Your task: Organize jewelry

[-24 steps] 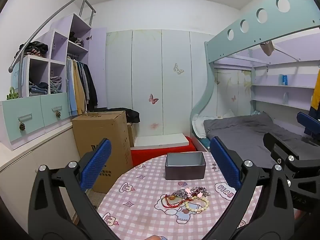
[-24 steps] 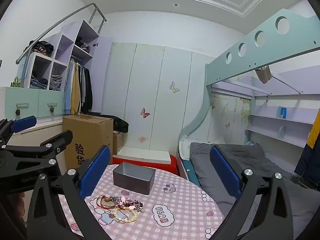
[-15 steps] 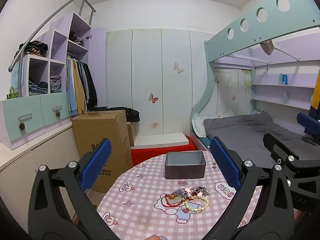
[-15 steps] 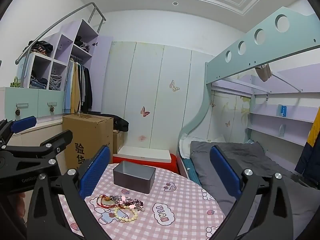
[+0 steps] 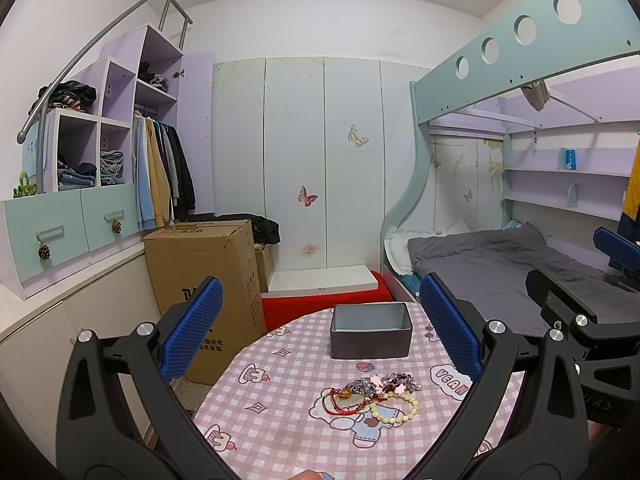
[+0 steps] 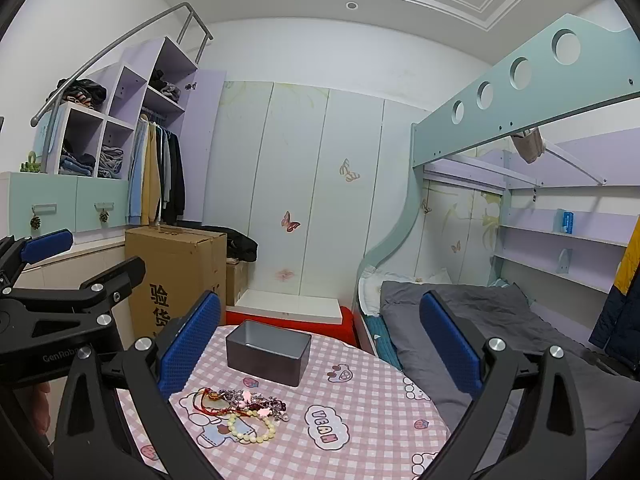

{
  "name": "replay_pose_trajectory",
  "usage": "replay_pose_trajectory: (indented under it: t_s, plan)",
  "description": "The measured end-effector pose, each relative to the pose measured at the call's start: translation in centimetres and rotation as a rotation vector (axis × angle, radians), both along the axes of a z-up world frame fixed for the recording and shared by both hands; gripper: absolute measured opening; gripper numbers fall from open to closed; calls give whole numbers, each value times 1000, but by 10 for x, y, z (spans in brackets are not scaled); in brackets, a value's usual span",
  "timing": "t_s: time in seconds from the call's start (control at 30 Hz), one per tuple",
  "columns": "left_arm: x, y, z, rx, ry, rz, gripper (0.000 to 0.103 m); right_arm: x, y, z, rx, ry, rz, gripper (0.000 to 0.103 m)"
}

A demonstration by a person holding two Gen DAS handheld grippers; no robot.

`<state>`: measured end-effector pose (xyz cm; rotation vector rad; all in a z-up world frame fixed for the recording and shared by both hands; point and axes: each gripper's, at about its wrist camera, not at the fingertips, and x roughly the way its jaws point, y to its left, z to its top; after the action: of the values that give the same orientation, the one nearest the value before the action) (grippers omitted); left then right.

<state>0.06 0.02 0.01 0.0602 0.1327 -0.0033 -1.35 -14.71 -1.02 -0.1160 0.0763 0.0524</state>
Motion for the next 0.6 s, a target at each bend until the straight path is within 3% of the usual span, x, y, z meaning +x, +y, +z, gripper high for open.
replay_pose_trajectory:
  t_s: [0.6]
  plan:
    - [4, 4, -5, -2, -3, 1, 97, 0, 2, -2, -1, 3, -1, 96]
